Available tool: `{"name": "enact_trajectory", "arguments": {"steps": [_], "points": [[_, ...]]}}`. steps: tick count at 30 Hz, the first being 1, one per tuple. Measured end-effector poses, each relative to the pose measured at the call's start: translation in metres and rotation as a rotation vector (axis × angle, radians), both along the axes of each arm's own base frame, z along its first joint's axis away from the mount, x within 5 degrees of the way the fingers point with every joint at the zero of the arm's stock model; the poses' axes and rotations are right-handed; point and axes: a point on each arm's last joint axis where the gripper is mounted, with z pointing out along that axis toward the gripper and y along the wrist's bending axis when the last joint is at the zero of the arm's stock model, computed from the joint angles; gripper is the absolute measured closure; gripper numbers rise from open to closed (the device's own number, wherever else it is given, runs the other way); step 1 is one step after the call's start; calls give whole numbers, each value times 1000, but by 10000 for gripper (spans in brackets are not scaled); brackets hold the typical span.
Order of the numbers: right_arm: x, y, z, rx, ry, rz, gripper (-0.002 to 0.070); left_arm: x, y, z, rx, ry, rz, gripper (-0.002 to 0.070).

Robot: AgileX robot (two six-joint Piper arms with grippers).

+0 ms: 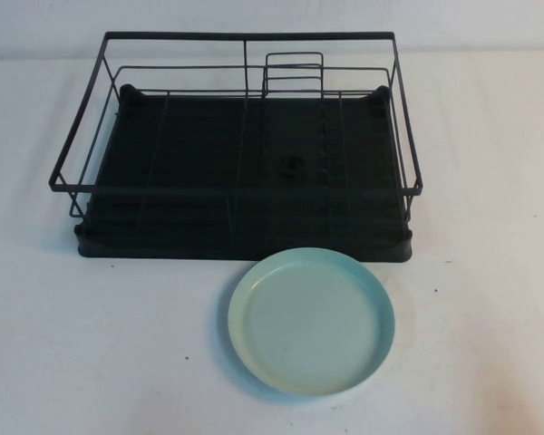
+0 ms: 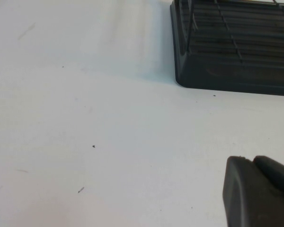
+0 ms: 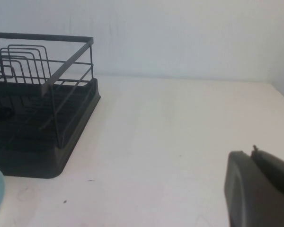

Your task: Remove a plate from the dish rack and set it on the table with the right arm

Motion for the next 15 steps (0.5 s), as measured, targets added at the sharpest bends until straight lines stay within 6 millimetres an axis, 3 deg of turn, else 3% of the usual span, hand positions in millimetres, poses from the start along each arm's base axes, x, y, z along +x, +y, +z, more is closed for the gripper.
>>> {"name": "enact_trajectory", "arguments": {"steps": [15], "points": [[-2,1,-18,30,206,8,694,0,0,0,0,0,0,679]]}}
